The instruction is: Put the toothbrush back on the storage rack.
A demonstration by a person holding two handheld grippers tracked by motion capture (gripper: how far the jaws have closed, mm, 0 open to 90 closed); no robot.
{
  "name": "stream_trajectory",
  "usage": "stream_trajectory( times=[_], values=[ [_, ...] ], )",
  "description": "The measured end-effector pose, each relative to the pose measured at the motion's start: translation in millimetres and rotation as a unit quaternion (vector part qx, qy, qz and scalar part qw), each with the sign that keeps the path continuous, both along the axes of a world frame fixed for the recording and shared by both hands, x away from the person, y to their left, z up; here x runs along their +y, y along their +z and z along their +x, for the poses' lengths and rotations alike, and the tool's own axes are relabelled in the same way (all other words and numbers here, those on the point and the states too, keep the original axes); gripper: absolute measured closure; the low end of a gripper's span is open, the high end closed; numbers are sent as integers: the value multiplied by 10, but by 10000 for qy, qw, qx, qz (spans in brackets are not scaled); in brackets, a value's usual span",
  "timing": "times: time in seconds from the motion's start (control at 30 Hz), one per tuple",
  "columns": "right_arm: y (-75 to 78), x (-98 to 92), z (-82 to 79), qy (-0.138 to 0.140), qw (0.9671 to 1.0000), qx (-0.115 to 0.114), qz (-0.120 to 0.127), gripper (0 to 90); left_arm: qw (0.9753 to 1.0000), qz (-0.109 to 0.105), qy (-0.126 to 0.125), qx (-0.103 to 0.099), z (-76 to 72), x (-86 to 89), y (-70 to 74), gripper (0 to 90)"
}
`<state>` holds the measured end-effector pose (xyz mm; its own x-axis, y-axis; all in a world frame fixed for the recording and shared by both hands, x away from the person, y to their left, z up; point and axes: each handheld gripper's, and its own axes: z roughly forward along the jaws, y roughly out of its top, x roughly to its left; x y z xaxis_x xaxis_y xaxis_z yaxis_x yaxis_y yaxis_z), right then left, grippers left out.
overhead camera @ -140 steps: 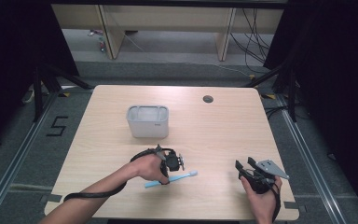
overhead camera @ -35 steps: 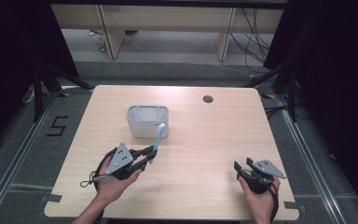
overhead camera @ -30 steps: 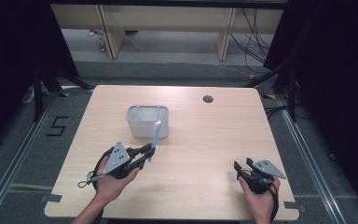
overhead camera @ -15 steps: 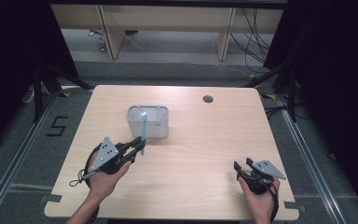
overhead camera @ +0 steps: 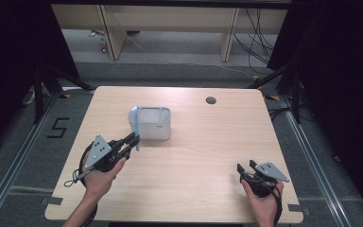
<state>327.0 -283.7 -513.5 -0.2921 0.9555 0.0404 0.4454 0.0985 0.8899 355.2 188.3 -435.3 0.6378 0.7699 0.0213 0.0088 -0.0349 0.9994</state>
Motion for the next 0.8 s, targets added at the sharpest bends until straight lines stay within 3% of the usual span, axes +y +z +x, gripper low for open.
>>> stream_trajectory(
  times=[0.03, 0.13, 0.17, 0.2, 0.43, 0.5, 0.57, 0.8],
  values=[
    [-2, -10, 11, 28, 9999, -102, -86, 460, 10000, -60, 26, 1, 8, 5, 1, 788],
    [2, -11, 7, 16, 10000, -67, -65, 460, 9999, -114, 49, -23, 29, 22, 1, 788],
    [-4, 15, -3, -38, 9999, 15, 91, 460, 9999, -129, 86, -14, 34, 31, 1, 788],
    [-8, -10, 12, 67, 10000, -47, 20, 459, 9998, -148, 103, -12, 40, 41, 0, 788],
    [1, -11, 6, 46, 10000, -52, -66, 459, 9995, -241, 192, 14, 86, 89, -5, 788],
    [-3, 11, -3, -13, 10000, 10, 82, 459, 9995, -254, 204, -18, 105, 108, -4, 788],
    [0, -12, 8, 56, 9999, -57, -67, 459, 9994, -272, 217, -40, 120, 121, -3, 788],
    [0, -5, 7, 58, 9999, -58, -77, 458, 9993, -282, 220, -91, 175, 140, -6, 787]
  ],
)
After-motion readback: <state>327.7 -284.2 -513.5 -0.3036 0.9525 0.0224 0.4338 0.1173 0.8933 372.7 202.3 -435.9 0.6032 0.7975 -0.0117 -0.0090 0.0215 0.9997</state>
